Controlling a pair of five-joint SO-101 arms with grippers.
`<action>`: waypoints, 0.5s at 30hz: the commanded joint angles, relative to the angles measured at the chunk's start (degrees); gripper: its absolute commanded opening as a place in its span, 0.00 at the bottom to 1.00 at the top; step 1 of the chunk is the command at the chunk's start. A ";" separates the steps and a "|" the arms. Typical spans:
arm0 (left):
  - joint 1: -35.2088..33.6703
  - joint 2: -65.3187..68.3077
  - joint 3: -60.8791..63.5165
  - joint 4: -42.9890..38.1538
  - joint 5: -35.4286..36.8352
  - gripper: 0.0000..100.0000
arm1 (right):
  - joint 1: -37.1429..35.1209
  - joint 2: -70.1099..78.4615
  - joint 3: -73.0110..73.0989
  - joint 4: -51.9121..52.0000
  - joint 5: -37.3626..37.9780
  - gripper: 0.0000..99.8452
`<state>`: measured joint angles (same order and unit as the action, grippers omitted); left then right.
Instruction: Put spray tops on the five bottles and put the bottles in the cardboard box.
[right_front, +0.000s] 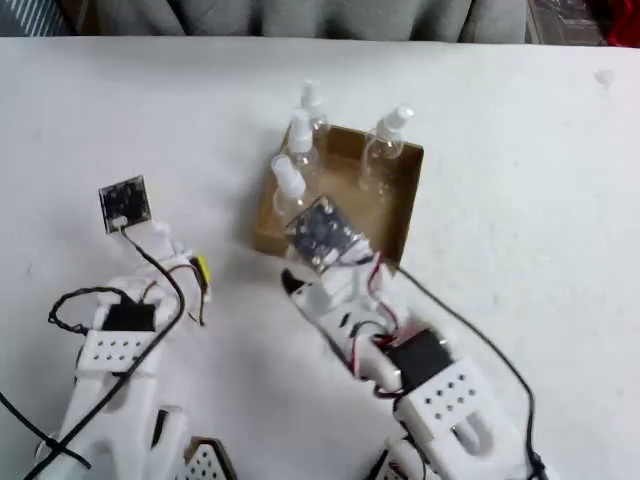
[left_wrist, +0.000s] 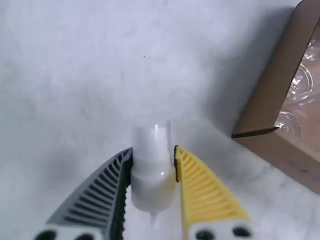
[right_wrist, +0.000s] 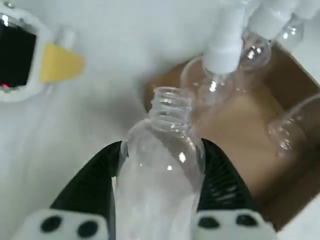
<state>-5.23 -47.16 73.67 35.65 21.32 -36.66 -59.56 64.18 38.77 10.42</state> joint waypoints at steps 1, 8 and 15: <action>-0.57 -1.63 -0.44 -2.55 -0.70 0.02 | -1.98 -2.77 4.40 -11.03 -6.59 0.01; -0.57 -1.63 -0.35 -4.22 -0.70 0.02 | -3.47 -14.55 15.12 -23.69 -8.09 0.01; -0.48 -1.80 4.04 -14.51 -0.70 0.02 | -3.38 -28.18 28.31 -35.74 -8.09 0.01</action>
<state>-5.49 -47.16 75.78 29.14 21.32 -39.74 -82.59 90.02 7.47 2.86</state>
